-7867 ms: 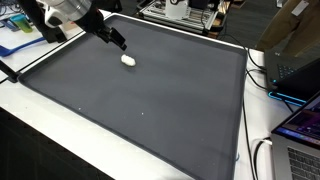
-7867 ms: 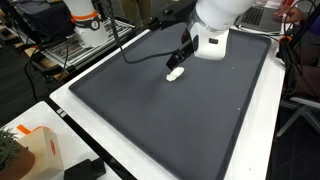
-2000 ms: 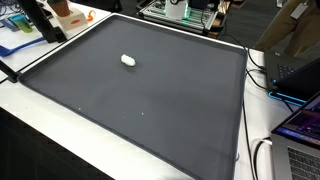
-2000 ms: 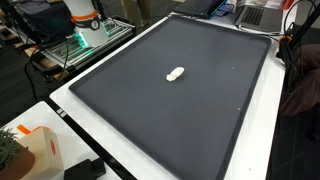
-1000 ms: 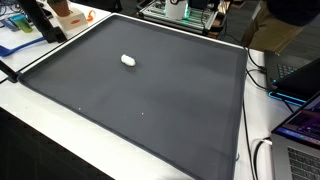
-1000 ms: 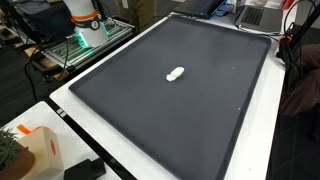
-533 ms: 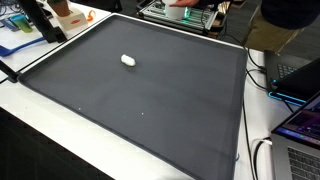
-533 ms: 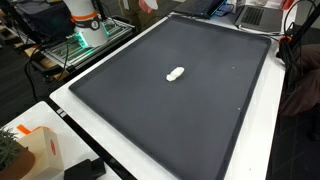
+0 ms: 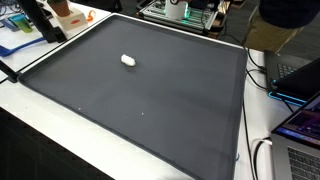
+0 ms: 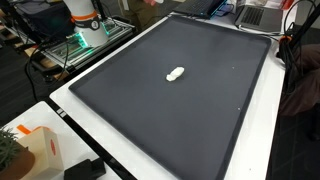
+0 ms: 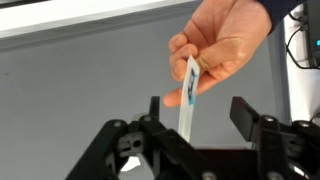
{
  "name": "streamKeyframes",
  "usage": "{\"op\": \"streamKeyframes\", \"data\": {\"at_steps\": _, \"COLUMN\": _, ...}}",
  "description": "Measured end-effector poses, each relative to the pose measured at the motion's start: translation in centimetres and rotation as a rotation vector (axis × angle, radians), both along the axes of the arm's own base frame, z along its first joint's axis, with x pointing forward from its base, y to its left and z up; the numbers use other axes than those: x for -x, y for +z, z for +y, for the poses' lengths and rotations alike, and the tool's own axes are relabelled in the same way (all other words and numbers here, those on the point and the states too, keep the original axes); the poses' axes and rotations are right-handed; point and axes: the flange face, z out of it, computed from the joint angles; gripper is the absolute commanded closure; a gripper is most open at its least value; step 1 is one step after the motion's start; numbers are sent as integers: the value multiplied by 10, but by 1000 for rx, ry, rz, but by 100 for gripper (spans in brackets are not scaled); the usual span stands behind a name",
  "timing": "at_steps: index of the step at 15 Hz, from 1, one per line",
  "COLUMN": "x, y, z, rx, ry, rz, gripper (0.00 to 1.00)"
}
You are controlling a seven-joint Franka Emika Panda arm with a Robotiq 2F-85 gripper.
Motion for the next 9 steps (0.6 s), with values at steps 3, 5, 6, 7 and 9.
{"op": "streamKeyframes", "data": {"at_steps": 3, "x": -4, "y": 0, "z": 1, "rx": -1, "ry": -1, "rz": 10, "gripper": 81}}
{"op": "streamKeyframes", "data": {"at_steps": 5, "x": -6, "y": 1, "z": 1, "rx": -1, "ry": -1, "rz": 11, "gripper": 95}}
{"op": "streamKeyframes", "data": {"at_steps": 6, "x": -7, "y": 2, "z": 1, "rx": -2, "ry": -2, "rz": 11, "gripper": 100}}
{"op": "streamKeyframes", "data": {"at_steps": 7, "x": -8, "y": 2, "z": 1, "rx": -2, "ry": -2, "rz": 12, "gripper": 100}}
{"op": "streamKeyframes", "data": {"at_steps": 9, "x": -9, "y": 1, "z": 1, "rx": -1, "ry": -3, "rz": 13, "gripper": 100}}
